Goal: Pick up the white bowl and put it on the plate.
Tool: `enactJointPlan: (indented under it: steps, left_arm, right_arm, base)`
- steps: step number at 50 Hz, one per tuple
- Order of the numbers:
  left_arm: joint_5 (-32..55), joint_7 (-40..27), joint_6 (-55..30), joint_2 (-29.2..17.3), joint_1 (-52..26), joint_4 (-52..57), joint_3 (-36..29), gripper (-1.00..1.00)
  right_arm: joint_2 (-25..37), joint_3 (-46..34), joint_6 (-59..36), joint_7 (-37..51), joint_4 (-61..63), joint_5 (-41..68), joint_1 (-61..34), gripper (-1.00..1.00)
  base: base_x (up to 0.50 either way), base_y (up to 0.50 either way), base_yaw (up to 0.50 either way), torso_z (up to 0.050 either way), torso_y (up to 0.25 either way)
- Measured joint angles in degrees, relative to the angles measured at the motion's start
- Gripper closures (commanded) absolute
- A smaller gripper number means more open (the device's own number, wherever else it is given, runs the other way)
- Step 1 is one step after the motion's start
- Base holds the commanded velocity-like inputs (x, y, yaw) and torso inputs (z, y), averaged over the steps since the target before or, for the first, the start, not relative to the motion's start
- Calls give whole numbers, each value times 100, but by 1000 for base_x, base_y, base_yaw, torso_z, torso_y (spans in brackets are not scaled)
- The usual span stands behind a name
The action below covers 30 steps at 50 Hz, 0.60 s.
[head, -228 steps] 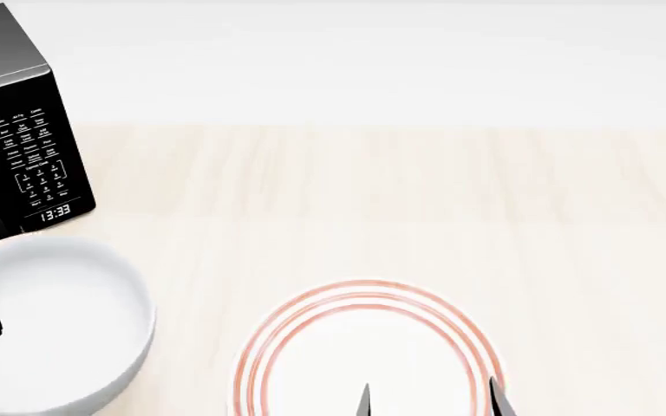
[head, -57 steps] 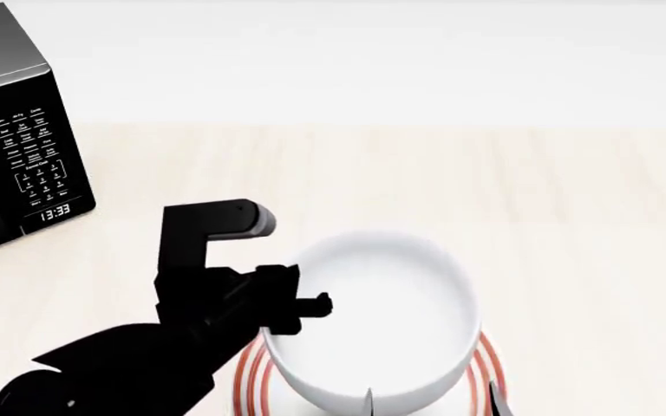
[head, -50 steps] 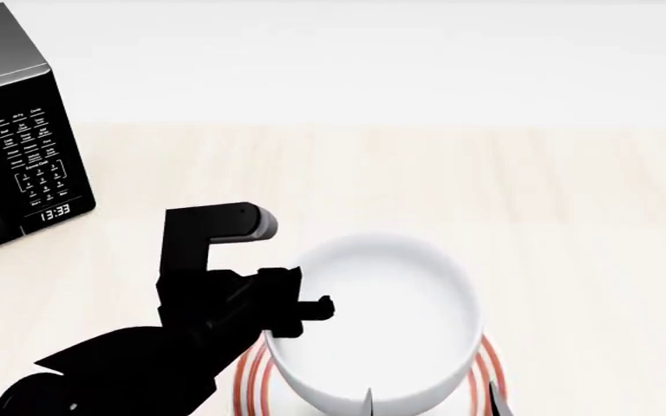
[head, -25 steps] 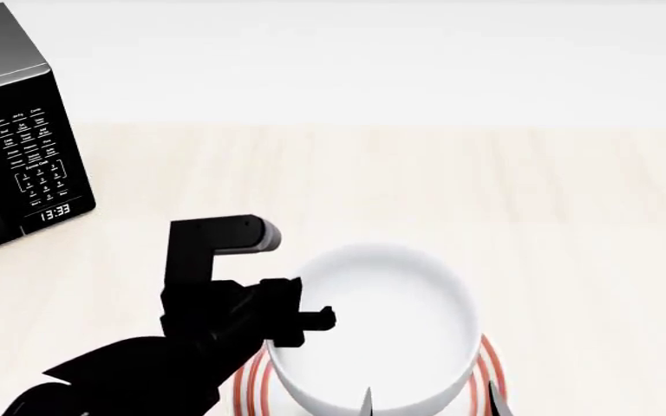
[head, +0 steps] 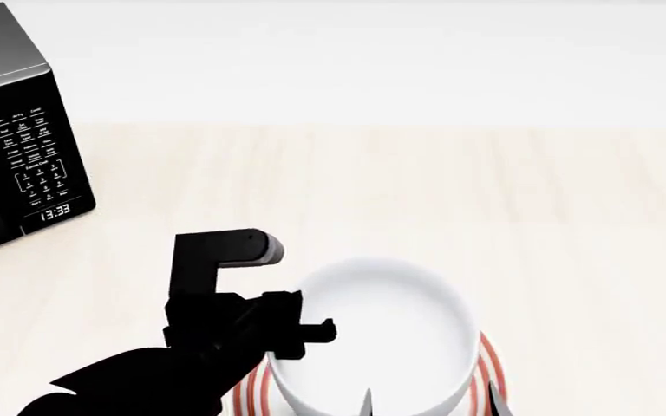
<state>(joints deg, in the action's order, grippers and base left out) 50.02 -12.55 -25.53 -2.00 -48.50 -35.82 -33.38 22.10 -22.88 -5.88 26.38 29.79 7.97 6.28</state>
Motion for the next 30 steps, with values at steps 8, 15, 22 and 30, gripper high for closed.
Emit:
enactJointPlan:
  steps: [8, 15, 22, 30]
  left_arm:
    - [66, 18, 68, 12, -13, -92, -82, 100]
    - [122, 35, 135, 27, -36, -191, -160, 100]
    - [183, 49, 185, 38, -59, -289, -247, 100]
    - [249, 70, 269, 53, -96, -431, -347, 100]
  right_arm:
    - [9, -8, 5, 7, -10, 6, -7, -100]
    - [17, -17, 8, 14, -12, 11, -12, -100]
    - [23, -27, 12, 22, -19, 13, -16, -100]
    - [31, -35, 21, 30, -28, 19, -21, -100]
  base:
    - [0, 0, 0, 0, 0]
    - [0, 0, 0, 0, 1]
    - [0, 0, 0, 1, 0]
    - [0, 0, 0, 0, 0]
